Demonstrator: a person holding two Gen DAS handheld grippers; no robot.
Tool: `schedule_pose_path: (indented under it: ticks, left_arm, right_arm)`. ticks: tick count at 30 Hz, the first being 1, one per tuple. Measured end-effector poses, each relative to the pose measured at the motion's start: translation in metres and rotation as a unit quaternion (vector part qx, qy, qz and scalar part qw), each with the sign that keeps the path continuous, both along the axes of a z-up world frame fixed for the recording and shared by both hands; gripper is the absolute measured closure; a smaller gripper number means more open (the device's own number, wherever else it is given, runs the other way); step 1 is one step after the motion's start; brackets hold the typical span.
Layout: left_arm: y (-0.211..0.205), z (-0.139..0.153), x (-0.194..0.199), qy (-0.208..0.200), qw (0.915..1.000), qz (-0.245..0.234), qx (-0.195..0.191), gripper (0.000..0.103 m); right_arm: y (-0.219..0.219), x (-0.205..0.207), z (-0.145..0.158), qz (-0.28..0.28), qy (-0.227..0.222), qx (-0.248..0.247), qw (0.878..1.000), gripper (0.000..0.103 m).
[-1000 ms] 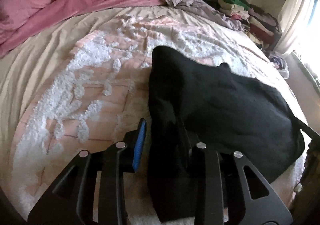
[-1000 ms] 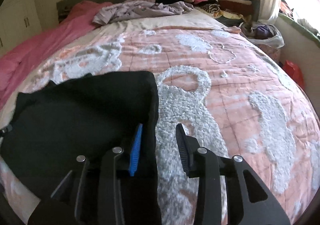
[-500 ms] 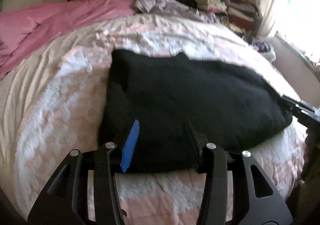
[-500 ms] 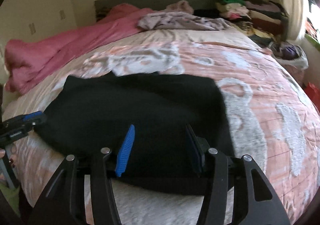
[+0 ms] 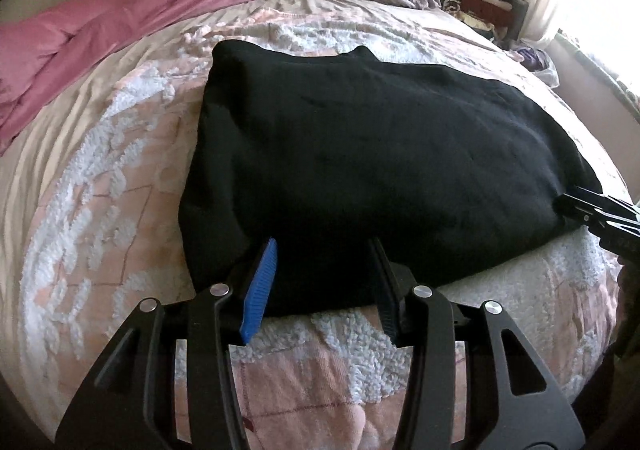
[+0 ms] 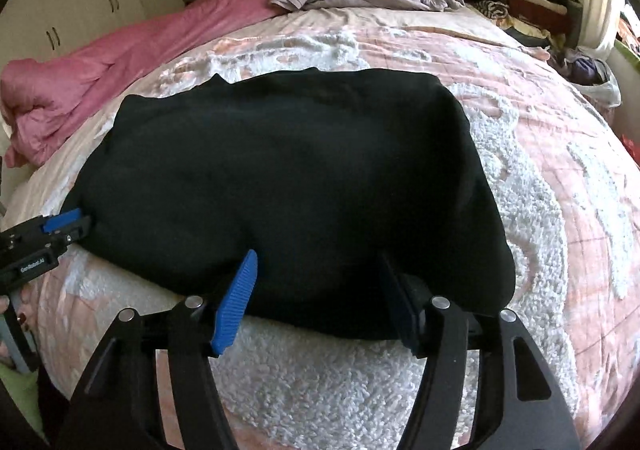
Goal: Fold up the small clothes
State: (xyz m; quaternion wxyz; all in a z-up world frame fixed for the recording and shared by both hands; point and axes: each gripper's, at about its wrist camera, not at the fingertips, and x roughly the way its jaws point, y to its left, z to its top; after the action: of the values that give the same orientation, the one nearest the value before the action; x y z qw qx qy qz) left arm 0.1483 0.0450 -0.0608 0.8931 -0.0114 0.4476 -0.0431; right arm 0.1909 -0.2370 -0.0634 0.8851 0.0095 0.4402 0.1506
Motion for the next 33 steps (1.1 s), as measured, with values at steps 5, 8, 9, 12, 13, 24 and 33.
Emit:
schedule_pose_path:
  ticks: [5,8,9,12,13,24,33]
  left_arm:
    - [0.002,0.001,-0.003,0.001,0.9999,0.003,-0.012,0.066]
    - [0.002,0.002,-0.004,0.002,0.9999,0.003,-0.014,0.066]
    - [0.002,0.002,-0.005,0.002,0.9999,0.004,-0.015,0.066]
    - [0.002,0.002,-0.007,0.004,0.9999,0.003,-0.015,0.066]
    - [0.002,0.003,-0.007,0.004,0.9998,0.004,-0.016,0.066]
    - [0.003,0.004,-0.016,0.008,0.9995,0.005,-0.03,0.06]
    - [0.006,0.007,-0.024,0.015,0.9992,0.008,-0.037,0.054]
  right_arm:
    - [-0.002,-0.004,0.002,-0.003,0.002,0.007,1.0,0.041]
    - [-0.004,-0.006,0.003,-0.005,0.004,0.009,1.0,0.038]
    - [-0.005,-0.007,0.003,-0.005,0.005,0.01,1.0,0.037]
    - [-0.005,-0.009,0.002,-0.008,0.006,0.008,1.0,0.036]
    - [-0.005,-0.009,0.002,-0.008,0.007,0.007,1.0,0.036]
    - [-0.007,-0.016,0.004,-0.012,0.008,0.011,1.0,0.03]
    - [-0.006,-0.027,0.007,-0.017,0.008,0.008,1.0,0.028]
